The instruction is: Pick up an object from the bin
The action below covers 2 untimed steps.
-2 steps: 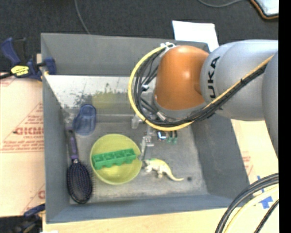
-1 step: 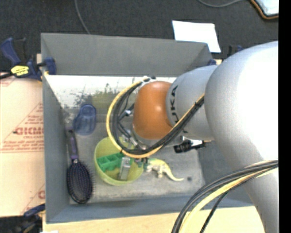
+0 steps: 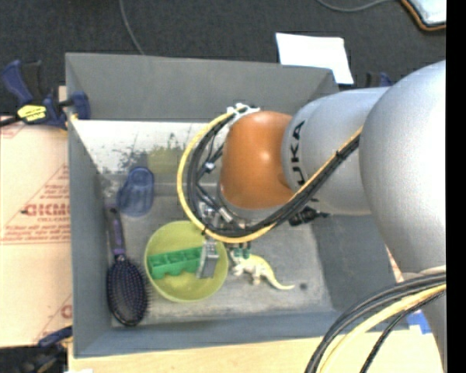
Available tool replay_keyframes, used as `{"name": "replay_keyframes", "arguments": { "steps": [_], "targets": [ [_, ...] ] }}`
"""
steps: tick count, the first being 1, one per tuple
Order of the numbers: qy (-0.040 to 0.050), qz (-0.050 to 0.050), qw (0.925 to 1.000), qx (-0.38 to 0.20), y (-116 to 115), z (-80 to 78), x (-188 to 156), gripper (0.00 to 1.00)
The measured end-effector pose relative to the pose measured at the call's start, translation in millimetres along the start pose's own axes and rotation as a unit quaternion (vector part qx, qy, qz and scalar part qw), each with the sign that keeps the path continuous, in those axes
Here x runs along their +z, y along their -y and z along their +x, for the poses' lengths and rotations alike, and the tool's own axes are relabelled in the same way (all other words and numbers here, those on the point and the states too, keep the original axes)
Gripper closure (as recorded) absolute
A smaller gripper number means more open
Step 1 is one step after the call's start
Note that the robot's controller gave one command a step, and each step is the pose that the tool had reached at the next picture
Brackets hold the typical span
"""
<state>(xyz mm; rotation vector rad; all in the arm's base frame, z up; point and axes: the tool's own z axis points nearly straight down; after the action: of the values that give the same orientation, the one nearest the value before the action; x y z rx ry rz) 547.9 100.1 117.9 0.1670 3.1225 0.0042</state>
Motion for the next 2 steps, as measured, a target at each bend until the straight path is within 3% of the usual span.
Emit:
{"name": "replay_keyframes", "arguments": {
  "steps": [1, 2],
  "targets": [
    [-0.0068, 0.002, 0.9989, 0.045, 2.7, 2.3, 39.3, 0.0],
    [-0.0016, -0.001, 0.9983, 0.059, 9.6, -4.1, 47.0, 0.0]
  ]
}}
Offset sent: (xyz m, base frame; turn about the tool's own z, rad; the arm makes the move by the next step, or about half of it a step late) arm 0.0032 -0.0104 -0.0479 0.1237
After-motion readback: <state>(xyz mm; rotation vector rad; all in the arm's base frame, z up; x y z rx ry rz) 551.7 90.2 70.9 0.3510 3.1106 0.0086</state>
